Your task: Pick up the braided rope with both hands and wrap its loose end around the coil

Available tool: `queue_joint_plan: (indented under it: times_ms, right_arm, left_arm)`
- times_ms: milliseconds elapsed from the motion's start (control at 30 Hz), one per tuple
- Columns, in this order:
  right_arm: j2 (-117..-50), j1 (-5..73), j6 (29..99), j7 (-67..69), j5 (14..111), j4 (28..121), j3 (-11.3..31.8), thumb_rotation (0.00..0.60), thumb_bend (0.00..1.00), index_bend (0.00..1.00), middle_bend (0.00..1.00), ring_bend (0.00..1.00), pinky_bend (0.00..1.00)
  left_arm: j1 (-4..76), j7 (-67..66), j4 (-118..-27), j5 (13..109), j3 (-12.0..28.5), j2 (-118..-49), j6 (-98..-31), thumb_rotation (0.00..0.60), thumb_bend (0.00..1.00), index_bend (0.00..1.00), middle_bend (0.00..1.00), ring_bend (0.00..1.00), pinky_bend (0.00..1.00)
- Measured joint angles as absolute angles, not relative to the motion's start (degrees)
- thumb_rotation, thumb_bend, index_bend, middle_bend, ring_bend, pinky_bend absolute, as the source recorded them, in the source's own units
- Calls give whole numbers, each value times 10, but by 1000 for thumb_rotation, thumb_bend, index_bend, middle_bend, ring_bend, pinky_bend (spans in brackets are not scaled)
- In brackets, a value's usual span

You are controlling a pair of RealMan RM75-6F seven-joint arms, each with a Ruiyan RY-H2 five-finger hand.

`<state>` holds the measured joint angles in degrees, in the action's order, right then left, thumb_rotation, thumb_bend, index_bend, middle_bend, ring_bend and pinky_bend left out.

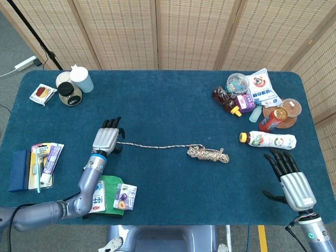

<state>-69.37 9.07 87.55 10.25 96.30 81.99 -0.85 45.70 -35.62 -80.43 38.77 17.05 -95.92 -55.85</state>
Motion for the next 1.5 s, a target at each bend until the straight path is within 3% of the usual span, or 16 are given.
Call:
queue_joint_plan:
  times_ms: [1500]
  right_arm:
    - [-693,99,847,115,957,817,-11,600,0,0,0,0,0]
  left_arm:
    - [511,-357,-706,337,165,-1033,-549,600,351,525,0,0,0]
